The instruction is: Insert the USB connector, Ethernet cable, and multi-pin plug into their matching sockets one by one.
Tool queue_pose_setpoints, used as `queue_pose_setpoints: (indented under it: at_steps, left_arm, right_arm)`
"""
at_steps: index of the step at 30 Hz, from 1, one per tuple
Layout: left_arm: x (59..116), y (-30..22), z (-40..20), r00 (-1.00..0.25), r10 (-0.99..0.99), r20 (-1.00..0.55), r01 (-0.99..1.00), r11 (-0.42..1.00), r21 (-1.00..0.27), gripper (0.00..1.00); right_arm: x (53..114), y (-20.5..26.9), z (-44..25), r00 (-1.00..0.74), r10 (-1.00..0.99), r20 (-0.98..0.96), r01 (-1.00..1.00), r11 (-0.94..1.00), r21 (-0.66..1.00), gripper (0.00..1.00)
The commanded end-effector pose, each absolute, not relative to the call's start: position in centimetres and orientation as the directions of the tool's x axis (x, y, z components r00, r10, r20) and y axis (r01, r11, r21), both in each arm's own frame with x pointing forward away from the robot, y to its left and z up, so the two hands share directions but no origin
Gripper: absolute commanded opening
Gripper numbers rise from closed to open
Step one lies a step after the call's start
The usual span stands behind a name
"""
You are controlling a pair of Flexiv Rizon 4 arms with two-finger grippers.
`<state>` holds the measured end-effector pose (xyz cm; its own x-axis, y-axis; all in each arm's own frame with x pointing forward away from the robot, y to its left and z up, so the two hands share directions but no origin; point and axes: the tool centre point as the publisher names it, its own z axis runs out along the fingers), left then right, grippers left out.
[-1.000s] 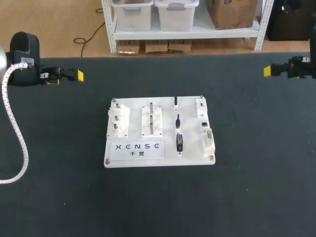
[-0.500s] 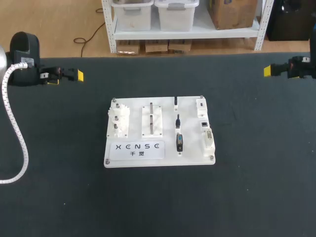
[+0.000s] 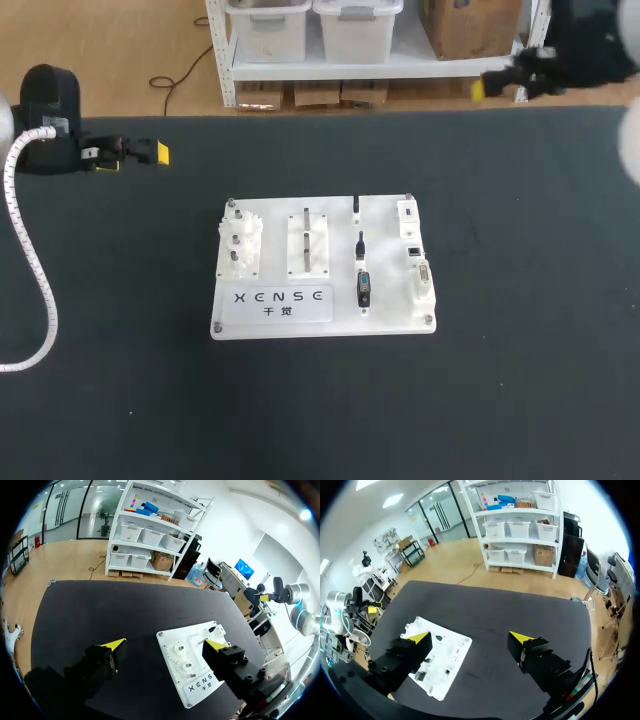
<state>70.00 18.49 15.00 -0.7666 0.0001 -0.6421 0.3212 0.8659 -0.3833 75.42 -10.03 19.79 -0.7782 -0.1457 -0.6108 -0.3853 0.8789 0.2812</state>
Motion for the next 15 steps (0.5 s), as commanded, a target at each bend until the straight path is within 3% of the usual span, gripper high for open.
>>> queue_pose_setpoints:
  at_steps: [1, 15]
  left_arm:
    - [70.0, 18.5, 15.0, -0.767, 0.0, -0.642, 0.321, 0.866, -0.383, 1.0]
    - [70.0, 18.5, 15.0, -0.767, 0.0, -0.642, 0.321, 0.866, -0.383, 1.0]
  right_arm:
    - [77.1, -5.2, 17.4, -0.807, -0.167, -0.567, -0.317, 0.932, 0.175, 1.0]
    - [75.7, 6.3, 8.2, -0.867, -0.22, -0.447, -0.319, 0.934, 0.16, 1.0]
